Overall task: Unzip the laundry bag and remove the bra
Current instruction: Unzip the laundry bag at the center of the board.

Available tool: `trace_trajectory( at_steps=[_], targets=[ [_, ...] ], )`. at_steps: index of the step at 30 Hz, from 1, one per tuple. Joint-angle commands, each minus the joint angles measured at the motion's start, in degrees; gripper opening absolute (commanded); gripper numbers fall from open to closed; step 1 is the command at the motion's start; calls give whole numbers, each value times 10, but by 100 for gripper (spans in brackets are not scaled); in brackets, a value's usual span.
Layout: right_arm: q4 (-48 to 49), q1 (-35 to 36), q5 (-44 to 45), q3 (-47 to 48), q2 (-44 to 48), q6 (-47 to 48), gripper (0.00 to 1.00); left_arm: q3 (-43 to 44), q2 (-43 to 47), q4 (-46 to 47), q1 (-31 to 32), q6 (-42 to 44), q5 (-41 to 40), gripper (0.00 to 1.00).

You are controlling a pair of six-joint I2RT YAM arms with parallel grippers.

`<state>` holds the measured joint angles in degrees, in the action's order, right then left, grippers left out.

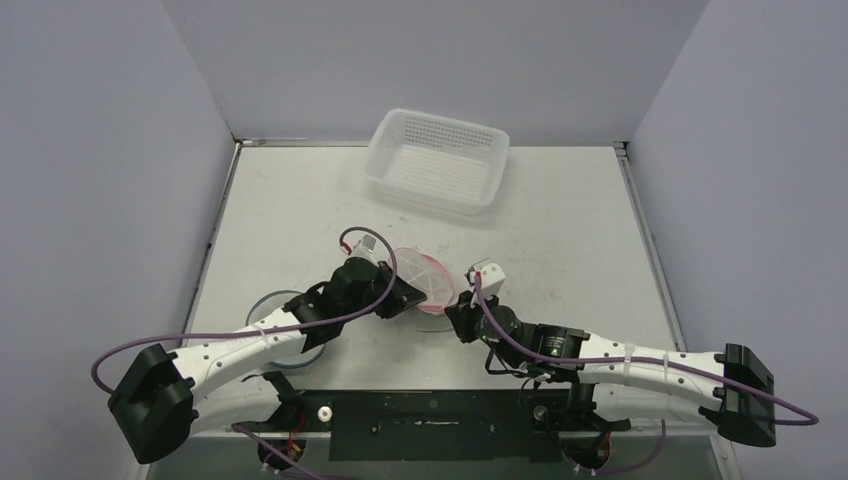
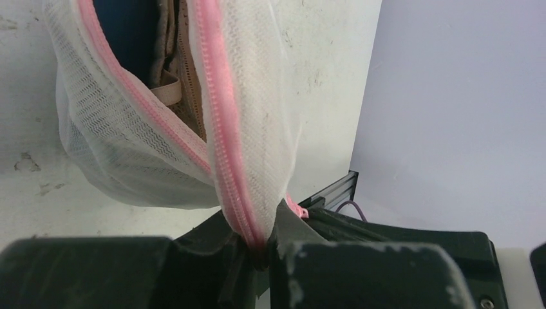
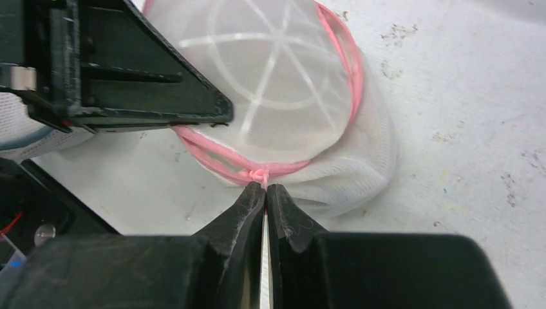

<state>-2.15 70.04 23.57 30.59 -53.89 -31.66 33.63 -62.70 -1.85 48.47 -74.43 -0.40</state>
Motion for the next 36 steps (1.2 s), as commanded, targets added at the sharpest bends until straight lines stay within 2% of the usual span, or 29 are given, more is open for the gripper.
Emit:
trace_trajectory(
  at_steps=[1,7,14,17,19,20,25,31,32,33,36],
  targets=[
    [-44,-22,32,-11,12,-14,5,18,-10,40,-20,45,20,6],
    [-50,-26,21,-30,58,-13,5,39,-45,87,-41,94,104,10],
    [-51,2,4,-33,123,-8,5,126,-153,160,-72,160,287,11],
    [-46,20,13,-25,121,-8,5,156,-195,171,-77,174,324,12],
    [-40,28,20,-20,107,-9,5,165,-215,169,-80,179,328,16],
    [-34,31,22,-19,98,-8,5,164,-219,167,-82,179,325,20],
    [-10,33,26,-20,59,-15,5,120,-192,155,-90,171,293,56],
    [-1,32,30,-19,43,-16,5,80,-113,76,-92,186,236,96],
    [-2,31,30,-19,44,-16,5,74,-100,69,-92,187,229,100],
    [-3,31,32,-19,44,-16,5,69,-90,64,-91,187,226,97],
    [-7,30,30,-20,45,-19,5,50,-66,72,-83,174,214,96]
  ],
)
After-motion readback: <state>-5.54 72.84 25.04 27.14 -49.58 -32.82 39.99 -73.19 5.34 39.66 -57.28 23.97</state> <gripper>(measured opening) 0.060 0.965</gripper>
